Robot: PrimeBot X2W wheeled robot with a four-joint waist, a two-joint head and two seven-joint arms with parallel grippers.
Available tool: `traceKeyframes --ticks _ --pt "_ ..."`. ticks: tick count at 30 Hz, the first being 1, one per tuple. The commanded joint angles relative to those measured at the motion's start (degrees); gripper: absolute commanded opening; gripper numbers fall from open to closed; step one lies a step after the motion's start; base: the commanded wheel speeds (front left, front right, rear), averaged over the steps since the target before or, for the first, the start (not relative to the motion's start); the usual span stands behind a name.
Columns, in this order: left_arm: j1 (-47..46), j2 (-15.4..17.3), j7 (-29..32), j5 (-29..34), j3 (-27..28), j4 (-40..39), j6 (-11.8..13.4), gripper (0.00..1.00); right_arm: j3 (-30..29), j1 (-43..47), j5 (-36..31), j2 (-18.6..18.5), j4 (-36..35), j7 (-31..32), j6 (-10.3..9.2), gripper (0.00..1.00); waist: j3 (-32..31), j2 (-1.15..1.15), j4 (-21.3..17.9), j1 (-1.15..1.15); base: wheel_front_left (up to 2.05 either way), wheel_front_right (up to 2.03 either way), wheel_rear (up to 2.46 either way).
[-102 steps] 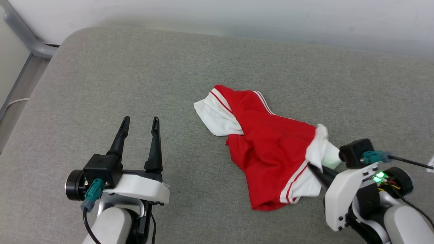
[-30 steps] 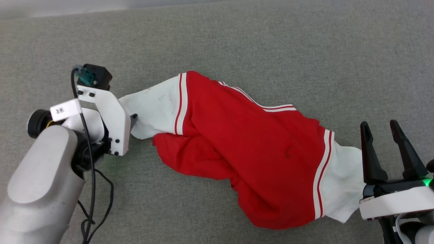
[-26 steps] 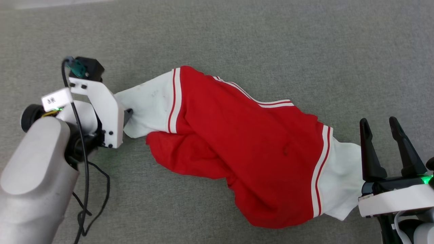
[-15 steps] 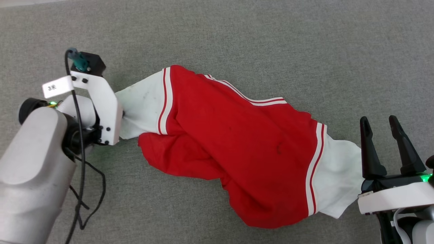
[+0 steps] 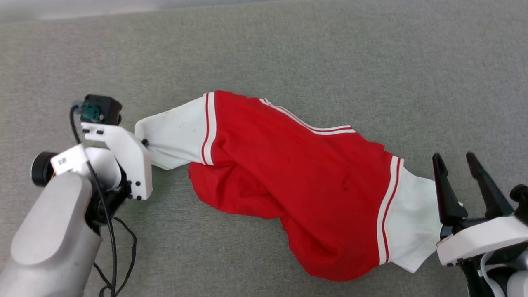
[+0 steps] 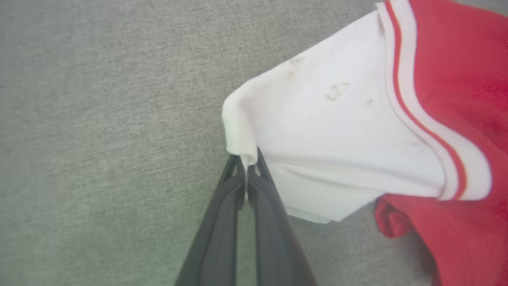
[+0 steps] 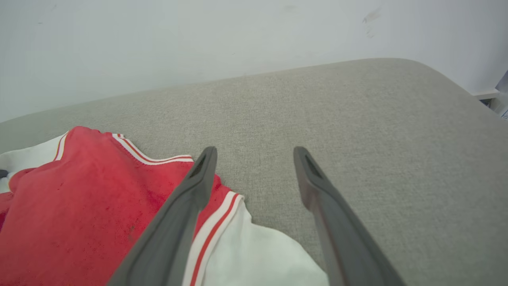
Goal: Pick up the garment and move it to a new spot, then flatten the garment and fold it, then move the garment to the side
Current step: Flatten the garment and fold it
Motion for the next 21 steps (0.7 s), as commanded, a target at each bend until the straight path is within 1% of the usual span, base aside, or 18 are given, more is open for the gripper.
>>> traceKeyframes --ticks 1,5,8,12,15,18,21 --pt "1.94 0.33 -1.54 -0.27 0.85 -1.45 1.07 0.00 -0.40 0.96 0.15 0.10 0.37 2.36 -0.04 1.00 -1.52 0.00 0.93 -0.02 0.00 0.00 0.00" --pt "5.79 1.13 -3.99 -0.29 2.35 -5.74 3.00 0.00 -1.64 2.23 1.66 -1.69 0.73 10.39 -0.04 1.00 -3.04 0.00 1.87 -0.02 0.00 0.00 0.00" --pt "7.75 1.63 -4.84 -0.46 2.91 -8.52 3.81 0.00 -3.18 3.36 3.13 -3.69 0.63 18.37 -0.04 1.00 -3.61 0.00 2.52 -0.02 0.00 0.00 0.00" --pt "9.70 1.32 -5.46 -0.58 3.02 -12.00 4.93 0.00 -5.69 4.86 5.14 -6.32 0.06 29.57 -0.04 1.00 -3.88 0.00 3.23 -0.02 0.00 0.00 0.00" --pt "10.48 1.26 -5.56 -0.49 3.02 -14.12 5.53 0.00 -5.43 5.60 6.36 -8.31 0.05 36.44 -0.04 1.00 -3.55 0.00 3.64 -0.02 0.00 0.00 0.00" --pt "10.79 1.06 -5.53 -0.06 2.72 -16.10 6.16 0.00 -3.84 4.84 6.96 -10.18 0.94 40.16 -0.04 1.00 -2.89 0.00 4.02 -0.02 0.00 0.00 0.00" --pt "10.29 1.01 -5.50 0.06 2.53 -17.54 6.47 0.00 -1.86 2.83 7.68 -11.64 3.04 41.25 -0.04 1.00 -1.69 0.00 4.38 -0.02 0.00 0.00 0.00"
